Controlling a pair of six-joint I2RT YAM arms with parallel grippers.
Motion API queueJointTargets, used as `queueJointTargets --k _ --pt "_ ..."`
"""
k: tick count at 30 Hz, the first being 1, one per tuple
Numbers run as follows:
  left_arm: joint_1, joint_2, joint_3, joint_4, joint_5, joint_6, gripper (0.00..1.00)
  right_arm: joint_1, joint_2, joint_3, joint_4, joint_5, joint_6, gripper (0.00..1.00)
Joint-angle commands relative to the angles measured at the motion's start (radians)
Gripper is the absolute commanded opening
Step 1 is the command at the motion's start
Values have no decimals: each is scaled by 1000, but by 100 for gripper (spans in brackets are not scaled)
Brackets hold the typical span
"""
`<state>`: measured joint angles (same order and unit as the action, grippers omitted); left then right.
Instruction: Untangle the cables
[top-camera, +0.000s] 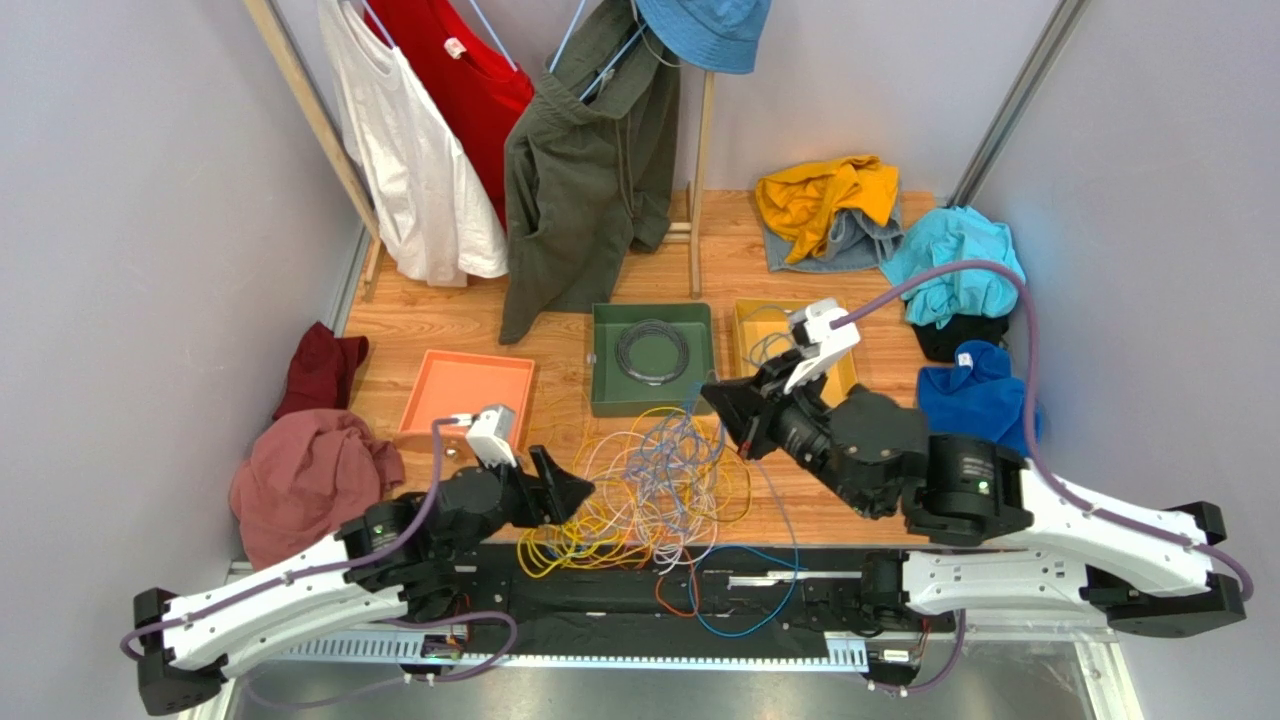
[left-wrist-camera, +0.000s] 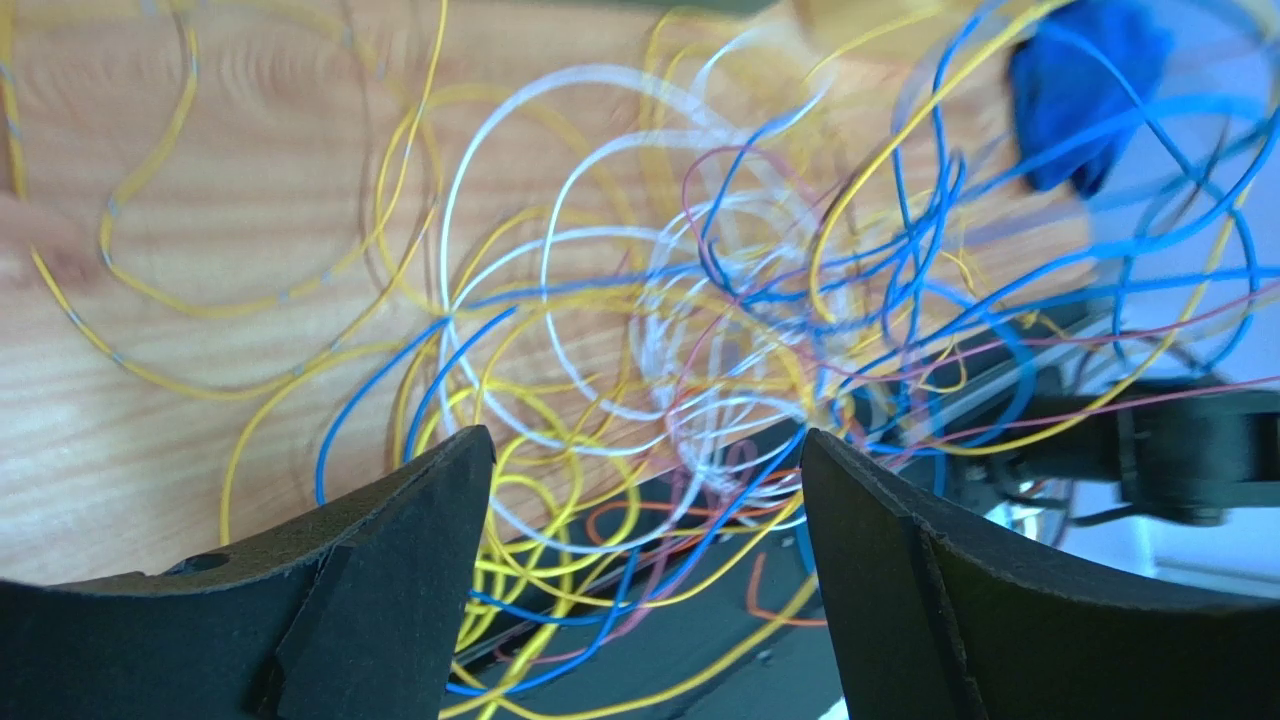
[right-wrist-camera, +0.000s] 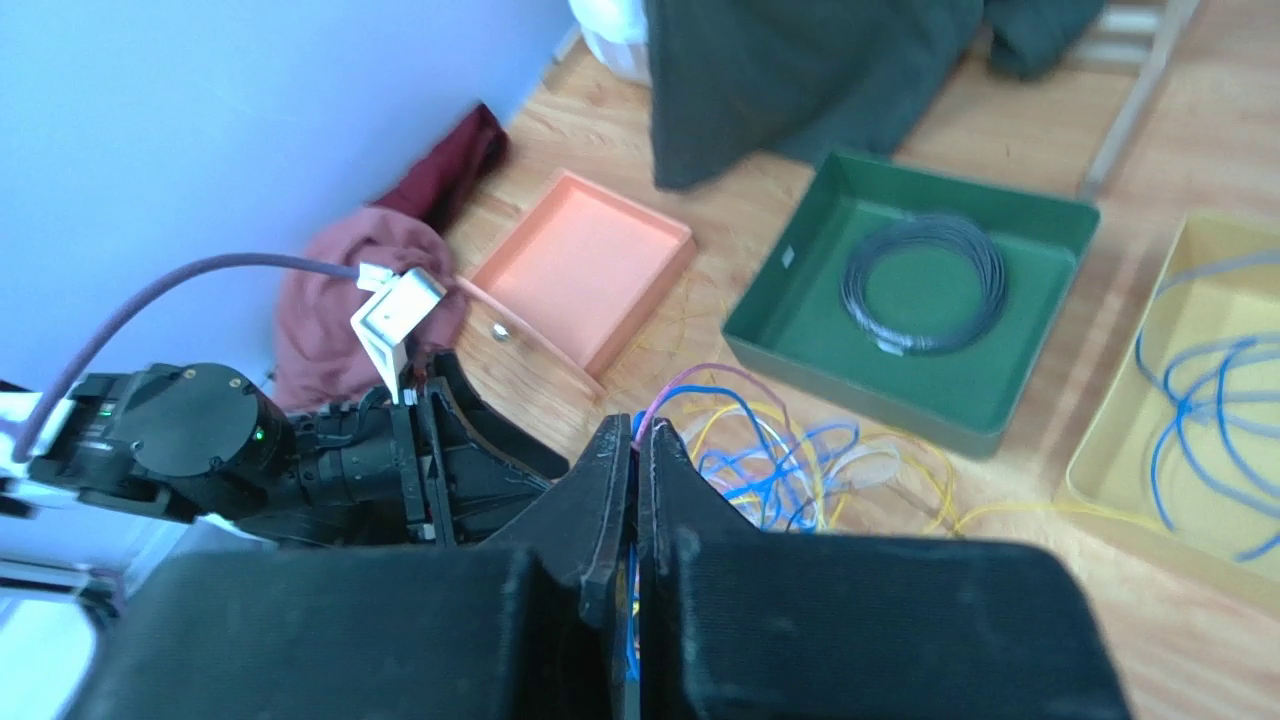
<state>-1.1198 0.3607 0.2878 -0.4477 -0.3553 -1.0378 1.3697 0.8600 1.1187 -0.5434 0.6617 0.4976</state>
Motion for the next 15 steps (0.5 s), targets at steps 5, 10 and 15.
queueJointTargets --k 5,10,15 --pt "-5 -176 211 -88 -168 200 85 26 96 242 -58 -72 -134 0" --pt "-5 -272 226 68 -130 338 86 29 166 306 -7 -232 -123 0" --pt "-3 -234 202 268 12 407 86 42 201 308 42 -332 -90 0"
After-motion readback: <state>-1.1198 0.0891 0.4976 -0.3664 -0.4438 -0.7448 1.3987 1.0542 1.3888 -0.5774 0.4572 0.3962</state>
